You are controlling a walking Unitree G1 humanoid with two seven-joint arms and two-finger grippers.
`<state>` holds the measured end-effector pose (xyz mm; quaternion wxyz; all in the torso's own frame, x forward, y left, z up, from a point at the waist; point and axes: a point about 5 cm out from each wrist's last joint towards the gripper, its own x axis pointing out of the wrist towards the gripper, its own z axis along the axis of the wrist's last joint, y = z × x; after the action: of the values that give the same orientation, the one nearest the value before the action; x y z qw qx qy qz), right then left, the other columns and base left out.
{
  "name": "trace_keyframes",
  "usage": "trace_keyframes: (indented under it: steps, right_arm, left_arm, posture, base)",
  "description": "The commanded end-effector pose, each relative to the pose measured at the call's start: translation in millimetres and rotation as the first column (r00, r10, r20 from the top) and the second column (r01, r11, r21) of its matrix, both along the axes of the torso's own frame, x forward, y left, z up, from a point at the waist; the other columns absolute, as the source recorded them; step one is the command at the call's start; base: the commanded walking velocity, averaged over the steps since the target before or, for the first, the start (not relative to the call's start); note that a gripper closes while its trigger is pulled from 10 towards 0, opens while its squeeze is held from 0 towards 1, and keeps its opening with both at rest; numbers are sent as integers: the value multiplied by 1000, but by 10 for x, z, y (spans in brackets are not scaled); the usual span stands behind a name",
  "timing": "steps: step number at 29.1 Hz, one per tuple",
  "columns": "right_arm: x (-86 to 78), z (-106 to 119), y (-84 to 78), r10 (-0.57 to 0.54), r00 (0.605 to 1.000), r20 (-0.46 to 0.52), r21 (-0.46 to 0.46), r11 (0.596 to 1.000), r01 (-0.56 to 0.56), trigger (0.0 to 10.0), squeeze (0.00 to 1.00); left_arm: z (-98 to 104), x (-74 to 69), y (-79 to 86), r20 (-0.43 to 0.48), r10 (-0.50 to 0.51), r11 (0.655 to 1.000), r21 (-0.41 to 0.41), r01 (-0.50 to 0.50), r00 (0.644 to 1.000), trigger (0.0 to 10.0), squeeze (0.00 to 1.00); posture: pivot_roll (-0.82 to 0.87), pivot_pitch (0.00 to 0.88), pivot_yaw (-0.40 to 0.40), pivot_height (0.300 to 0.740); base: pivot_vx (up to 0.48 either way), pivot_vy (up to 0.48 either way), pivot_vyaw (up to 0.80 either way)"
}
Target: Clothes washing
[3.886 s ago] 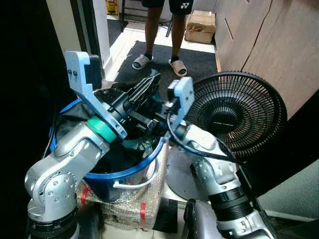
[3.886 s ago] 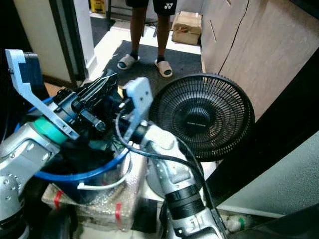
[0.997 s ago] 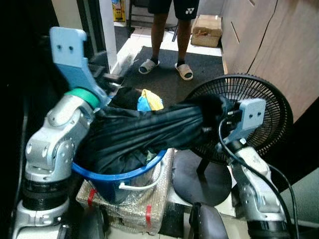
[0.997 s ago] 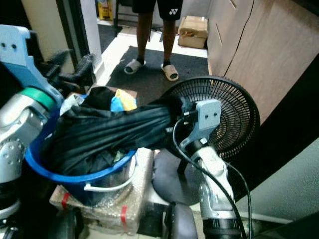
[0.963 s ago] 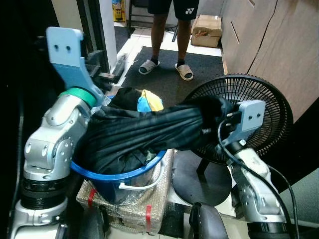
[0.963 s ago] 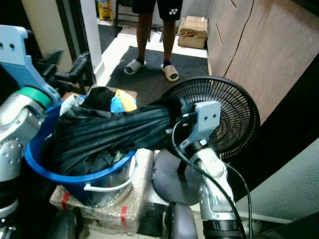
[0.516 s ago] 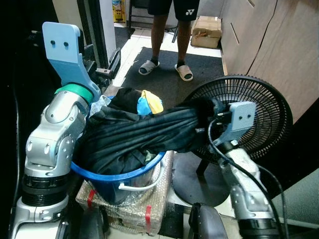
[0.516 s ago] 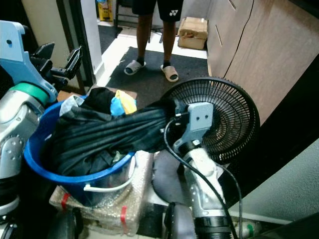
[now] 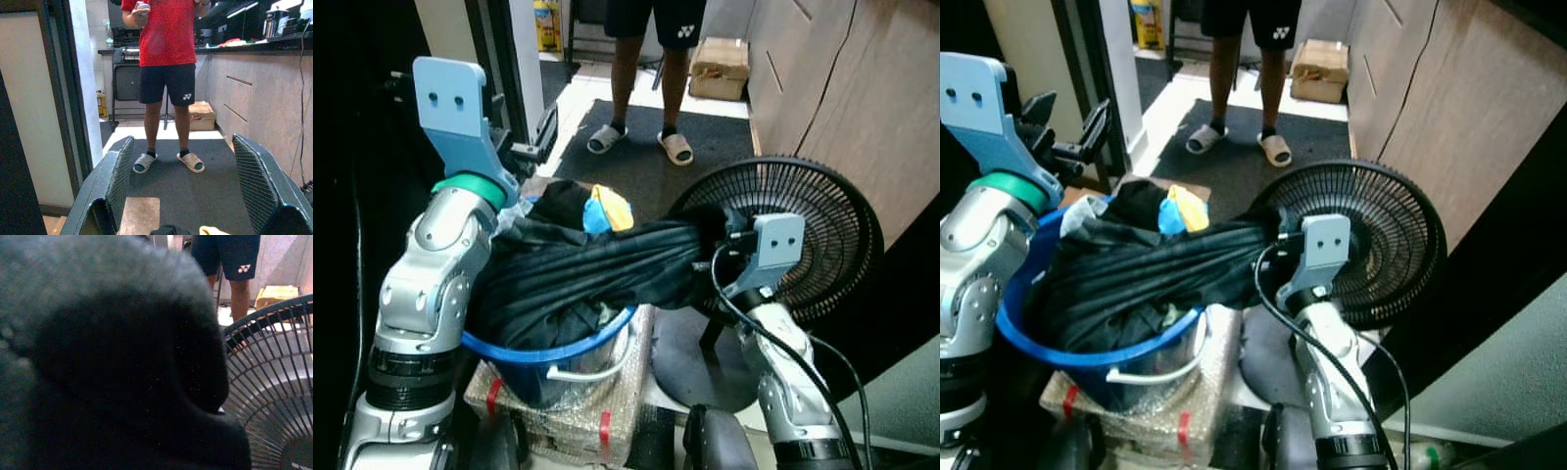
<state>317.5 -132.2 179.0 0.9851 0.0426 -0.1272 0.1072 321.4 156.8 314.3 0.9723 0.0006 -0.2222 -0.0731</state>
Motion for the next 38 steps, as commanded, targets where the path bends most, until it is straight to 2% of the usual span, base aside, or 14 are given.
trace_keyframes:
  steps: [1,26,30,38]
  right_arm:
    - [-11,-41,-40,-33,999,-5,2,999,33,10000,0]
    - [-8,-96,-12,-34,999,-13,-9,999,34,10000,0]
    - [-22,-149,-22,-38,999,-20,-32,999,37,10000,0]
    - [-44,-208,-4,-25,999,-22,-65,998,23,10000,0]
  left_arm:
    - [-51,18,-3,-17,4,1000,6,-4,1000,10000,0]
    - [-74,42,-26,-16,1,1000,5,-1,1000,10000,0]
    - [-369,50,50,-93,30,999,26,-27,995,10000,0]
    - [-566,38,77,-135,45,999,33,-41,990,10000,0]
  posture:
    - [108,0,-5,583]
    - [110,0,-3,663]
    - [111,0,-6,683]
    - [107,0,-17,703]
  base:
    - [0,0,0]
    - [0,0,0]
    - [0,0,0]
    - [0,0,0]
